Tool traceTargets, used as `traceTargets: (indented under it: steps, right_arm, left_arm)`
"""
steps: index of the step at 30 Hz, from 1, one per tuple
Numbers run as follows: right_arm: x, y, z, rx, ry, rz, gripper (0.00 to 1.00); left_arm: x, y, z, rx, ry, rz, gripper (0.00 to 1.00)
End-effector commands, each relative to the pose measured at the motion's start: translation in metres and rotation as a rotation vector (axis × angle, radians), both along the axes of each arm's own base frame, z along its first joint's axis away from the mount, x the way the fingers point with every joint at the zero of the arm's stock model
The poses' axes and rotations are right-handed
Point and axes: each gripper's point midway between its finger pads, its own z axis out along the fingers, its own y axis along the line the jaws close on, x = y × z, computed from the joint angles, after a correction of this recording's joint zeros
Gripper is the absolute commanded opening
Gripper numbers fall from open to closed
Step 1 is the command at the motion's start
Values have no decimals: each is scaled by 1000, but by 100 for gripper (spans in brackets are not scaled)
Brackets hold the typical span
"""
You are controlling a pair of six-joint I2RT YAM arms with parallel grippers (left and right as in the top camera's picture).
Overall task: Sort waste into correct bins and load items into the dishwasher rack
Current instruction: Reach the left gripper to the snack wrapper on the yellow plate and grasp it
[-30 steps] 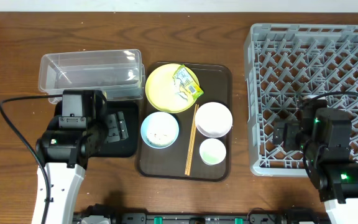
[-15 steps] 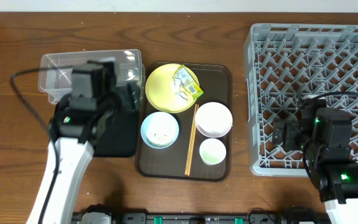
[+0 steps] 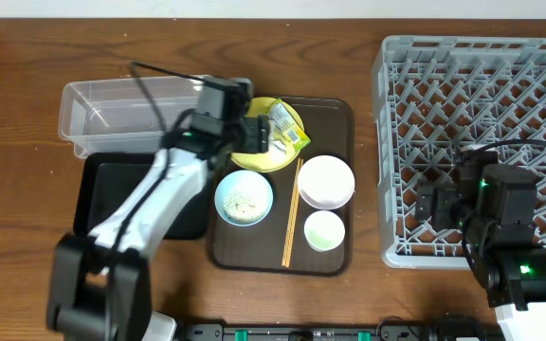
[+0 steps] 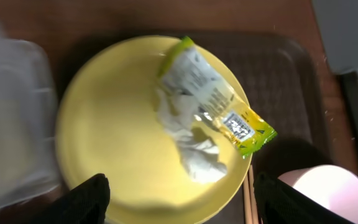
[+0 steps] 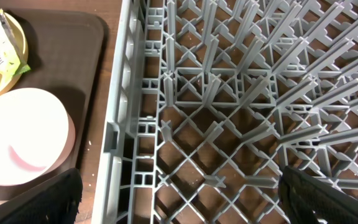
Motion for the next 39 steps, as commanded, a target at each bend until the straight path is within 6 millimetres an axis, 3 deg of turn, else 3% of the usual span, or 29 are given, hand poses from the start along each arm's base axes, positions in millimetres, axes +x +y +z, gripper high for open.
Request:
traceTargets:
  steps: [1, 7, 13, 18, 26, 32, 34, 39]
  right_arm:
    - [2, -1, 11, 13, -25, -12, 99]
    - [1, -1, 11, 14, -24, -11, 99]
    - [1, -1, 11, 13, -24, -11, 99]
    - [1, -1, 11, 13, -24, -11, 99]
    - [1, -1, 11, 13, -24, -11, 99]
    - [1, -1, 11, 13, -23, -11, 99]
    - [1, -1, 11, 13, -24, -11, 99]
    - [1, -1, 11, 13, -24, -11, 99]
  left_arm:
    - [4, -19, -15, 4, 8, -30, 77]
    - [3, -36, -49, 26, 47, -65, 77]
    - [1, -38, -74, 42, 94, -67, 67]
    - [-1, -37, -85, 50, 120, -65, 48]
    - [-3, -36, -85, 50, 130, -59, 20]
    - [0, -16, -61, 58, 109, -10, 15]
    - [5, -2, -44, 65, 73, 29, 15]
    - [20, 31, 24, 11, -79, 114, 15]
